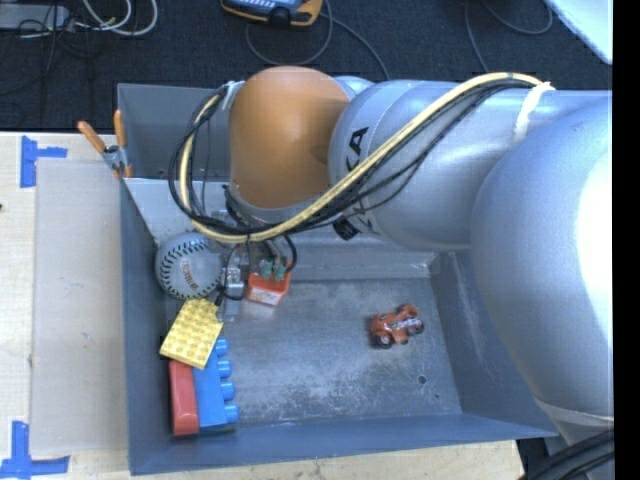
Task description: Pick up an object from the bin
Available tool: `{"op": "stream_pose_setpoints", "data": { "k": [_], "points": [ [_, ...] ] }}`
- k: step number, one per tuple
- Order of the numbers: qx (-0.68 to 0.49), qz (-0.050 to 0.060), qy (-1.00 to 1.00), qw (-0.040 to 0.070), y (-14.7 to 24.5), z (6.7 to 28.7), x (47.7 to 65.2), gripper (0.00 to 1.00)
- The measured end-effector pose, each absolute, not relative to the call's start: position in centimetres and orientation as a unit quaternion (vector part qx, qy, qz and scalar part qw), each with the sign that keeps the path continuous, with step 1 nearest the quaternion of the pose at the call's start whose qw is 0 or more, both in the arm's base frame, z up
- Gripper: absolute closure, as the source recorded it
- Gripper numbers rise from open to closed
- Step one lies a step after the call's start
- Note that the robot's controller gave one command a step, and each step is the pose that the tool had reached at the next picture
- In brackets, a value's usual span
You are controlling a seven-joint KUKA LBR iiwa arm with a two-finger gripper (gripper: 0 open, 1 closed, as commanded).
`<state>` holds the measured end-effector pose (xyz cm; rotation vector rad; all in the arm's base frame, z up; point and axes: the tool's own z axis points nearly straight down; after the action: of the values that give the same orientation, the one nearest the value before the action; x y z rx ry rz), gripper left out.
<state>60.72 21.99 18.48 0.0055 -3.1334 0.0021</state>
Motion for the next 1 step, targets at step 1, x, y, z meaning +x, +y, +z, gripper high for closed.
{"op": "stream_pose_setpoints", "data": {
  "k": [1],
  "points": [
    [0.000,0.000,-1.000,0.000,21.88,19.00,60.88,0.00]
  ]
}}
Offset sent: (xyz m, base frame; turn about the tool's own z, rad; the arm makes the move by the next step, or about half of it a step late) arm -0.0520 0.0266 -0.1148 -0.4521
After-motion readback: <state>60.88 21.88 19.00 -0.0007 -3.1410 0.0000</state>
